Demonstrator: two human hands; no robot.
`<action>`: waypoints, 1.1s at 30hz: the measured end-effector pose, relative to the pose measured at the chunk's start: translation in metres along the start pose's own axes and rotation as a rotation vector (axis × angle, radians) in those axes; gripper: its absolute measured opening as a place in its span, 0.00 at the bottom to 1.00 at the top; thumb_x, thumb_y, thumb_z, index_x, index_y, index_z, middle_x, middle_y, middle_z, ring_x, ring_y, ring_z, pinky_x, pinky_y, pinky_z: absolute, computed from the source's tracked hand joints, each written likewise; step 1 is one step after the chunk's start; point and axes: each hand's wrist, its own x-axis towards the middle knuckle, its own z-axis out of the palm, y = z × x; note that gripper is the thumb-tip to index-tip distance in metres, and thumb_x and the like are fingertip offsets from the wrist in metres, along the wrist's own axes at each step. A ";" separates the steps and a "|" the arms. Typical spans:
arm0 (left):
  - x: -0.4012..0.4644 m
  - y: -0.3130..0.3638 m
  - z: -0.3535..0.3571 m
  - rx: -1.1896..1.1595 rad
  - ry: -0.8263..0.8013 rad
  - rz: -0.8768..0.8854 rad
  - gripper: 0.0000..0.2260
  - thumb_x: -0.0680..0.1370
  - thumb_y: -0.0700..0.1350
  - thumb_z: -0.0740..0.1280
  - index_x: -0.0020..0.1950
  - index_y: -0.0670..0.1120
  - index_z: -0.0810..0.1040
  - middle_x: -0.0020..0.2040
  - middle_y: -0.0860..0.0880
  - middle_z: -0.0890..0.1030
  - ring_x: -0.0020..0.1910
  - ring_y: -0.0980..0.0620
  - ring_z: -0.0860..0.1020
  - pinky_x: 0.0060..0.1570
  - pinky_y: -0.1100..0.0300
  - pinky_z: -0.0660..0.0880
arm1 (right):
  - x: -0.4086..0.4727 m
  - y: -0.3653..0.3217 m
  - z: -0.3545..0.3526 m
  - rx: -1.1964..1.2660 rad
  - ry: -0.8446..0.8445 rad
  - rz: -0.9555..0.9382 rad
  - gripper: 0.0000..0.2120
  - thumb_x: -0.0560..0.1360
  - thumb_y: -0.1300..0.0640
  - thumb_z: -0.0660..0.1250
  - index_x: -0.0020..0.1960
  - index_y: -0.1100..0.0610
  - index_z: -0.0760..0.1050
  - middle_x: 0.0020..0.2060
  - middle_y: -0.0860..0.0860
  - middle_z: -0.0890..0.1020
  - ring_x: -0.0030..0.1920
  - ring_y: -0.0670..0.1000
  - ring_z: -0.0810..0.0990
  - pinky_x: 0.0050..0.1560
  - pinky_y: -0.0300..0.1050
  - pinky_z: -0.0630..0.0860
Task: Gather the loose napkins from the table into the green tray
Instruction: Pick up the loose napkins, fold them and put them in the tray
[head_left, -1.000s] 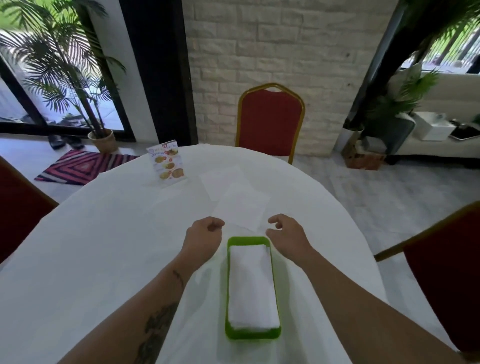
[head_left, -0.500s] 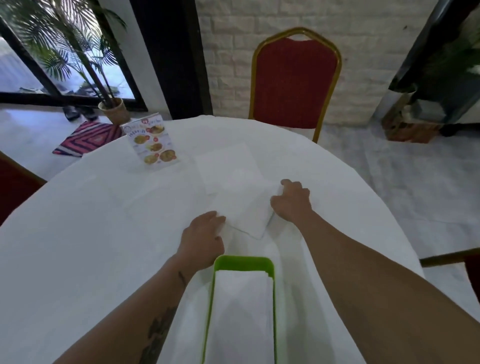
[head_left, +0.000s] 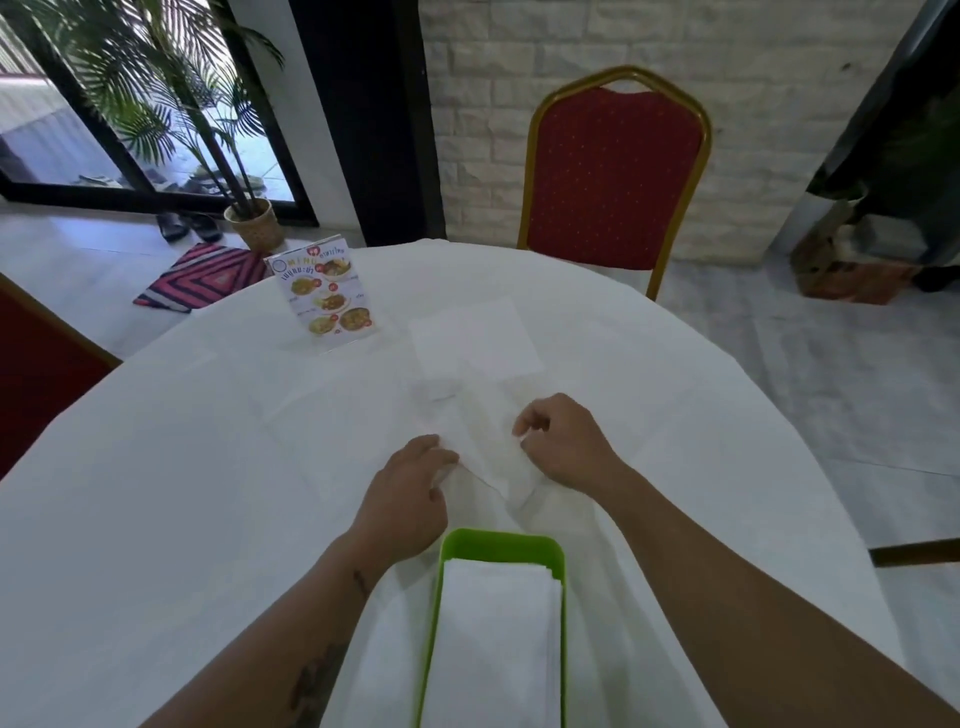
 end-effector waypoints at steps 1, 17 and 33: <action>-0.001 0.000 0.000 -0.027 0.023 -0.013 0.24 0.71 0.36 0.59 0.66 0.50 0.74 0.73 0.50 0.67 0.70 0.49 0.66 0.70 0.57 0.62 | -0.004 0.004 0.001 -0.061 -0.066 -0.022 0.11 0.67 0.64 0.66 0.39 0.47 0.79 0.45 0.47 0.77 0.48 0.50 0.76 0.43 0.38 0.74; -0.003 0.002 -0.003 0.093 -0.094 -0.020 0.28 0.73 0.39 0.60 0.74 0.50 0.64 0.76 0.50 0.60 0.74 0.47 0.56 0.72 0.56 0.56 | 0.009 -0.008 0.022 -0.169 -0.031 0.215 0.02 0.68 0.57 0.61 0.40 0.52 0.68 0.36 0.49 0.73 0.39 0.52 0.73 0.38 0.45 0.68; -0.035 0.037 -0.048 -0.501 0.137 -0.245 0.19 0.76 0.39 0.61 0.65 0.52 0.75 0.65 0.52 0.75 0.61 0.55 0.74 0.61 0.58 0.71 | -0.055 -0.074 -0.014 0.504 0.178 0.137 0.06 0.71 0.65 0.69 0.39 0.55 0.77 0.38 0.52 0.79 0.39 0.51 0.77 0.38 0.47 0.76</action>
